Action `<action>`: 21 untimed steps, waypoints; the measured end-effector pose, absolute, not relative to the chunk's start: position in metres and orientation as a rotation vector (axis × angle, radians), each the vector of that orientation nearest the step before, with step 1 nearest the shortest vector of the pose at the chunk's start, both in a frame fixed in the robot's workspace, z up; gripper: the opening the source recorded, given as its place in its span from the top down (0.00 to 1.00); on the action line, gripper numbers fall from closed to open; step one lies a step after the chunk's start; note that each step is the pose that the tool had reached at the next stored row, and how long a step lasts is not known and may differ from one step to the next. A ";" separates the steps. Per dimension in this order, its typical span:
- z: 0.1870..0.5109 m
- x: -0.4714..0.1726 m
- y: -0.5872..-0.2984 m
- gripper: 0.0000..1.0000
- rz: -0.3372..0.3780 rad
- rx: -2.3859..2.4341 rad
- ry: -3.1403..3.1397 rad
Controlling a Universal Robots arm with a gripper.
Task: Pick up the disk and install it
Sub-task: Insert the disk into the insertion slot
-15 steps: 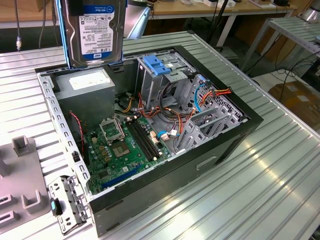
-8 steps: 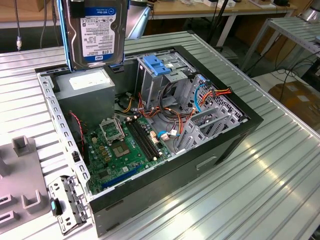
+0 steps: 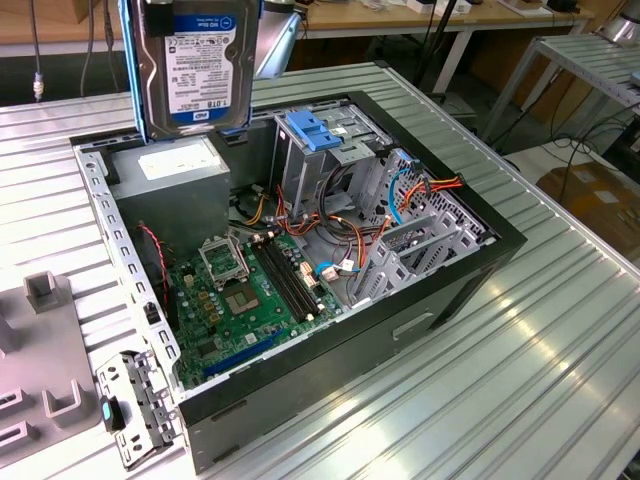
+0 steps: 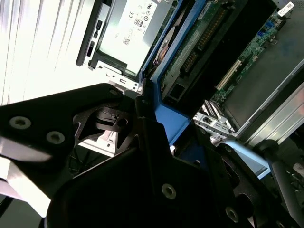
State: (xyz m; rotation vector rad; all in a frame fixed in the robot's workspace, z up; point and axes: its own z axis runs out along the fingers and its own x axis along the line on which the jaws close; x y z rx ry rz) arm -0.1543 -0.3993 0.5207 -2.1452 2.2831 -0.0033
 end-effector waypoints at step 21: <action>0.521 -0.134 -0.410 0.63 -0.003 -2.145 2.283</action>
